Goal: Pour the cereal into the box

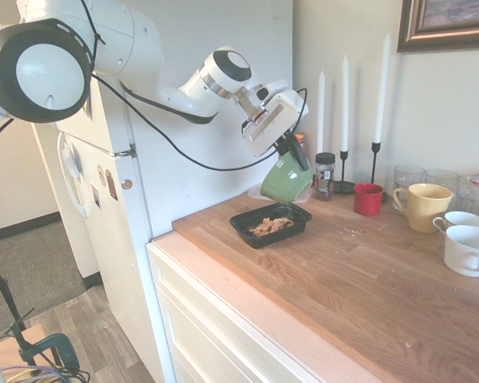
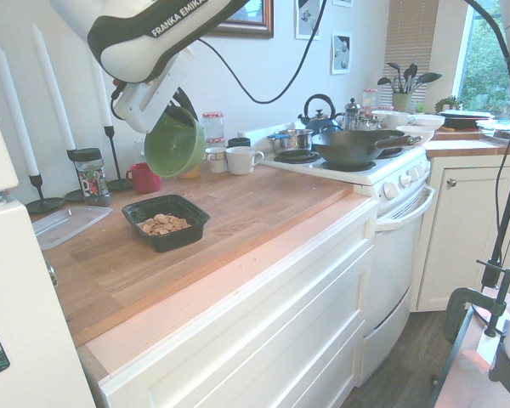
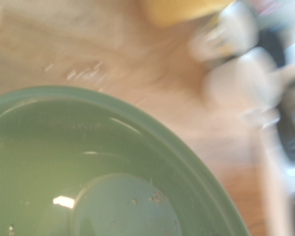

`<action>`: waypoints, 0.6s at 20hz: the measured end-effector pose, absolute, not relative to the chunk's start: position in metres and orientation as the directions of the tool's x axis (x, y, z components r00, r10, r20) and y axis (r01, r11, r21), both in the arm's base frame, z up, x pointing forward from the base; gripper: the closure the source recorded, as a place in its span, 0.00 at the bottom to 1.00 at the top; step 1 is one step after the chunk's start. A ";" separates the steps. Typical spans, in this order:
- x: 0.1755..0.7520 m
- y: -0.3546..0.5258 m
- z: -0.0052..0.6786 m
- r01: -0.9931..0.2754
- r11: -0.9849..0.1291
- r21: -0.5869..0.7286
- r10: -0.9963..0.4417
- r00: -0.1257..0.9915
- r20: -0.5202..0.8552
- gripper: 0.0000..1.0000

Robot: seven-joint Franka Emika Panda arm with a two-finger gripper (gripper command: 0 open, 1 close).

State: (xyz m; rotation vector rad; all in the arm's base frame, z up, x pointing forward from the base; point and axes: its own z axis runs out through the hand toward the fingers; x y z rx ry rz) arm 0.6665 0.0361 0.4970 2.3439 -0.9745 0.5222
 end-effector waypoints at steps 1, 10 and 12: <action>0.667 0.017 0.497 -0.739 -0.601 0.303 -0.566 0.662 0.492 1.00; 0.635 -0.164 0.484 -0.800 -0.600 -0.020 -0.798 0.597 0.081 1.00; 0.626 -0.197 0.475 -0.809 -0.579 -0.103 -0.813 0.582 -0.002 1.00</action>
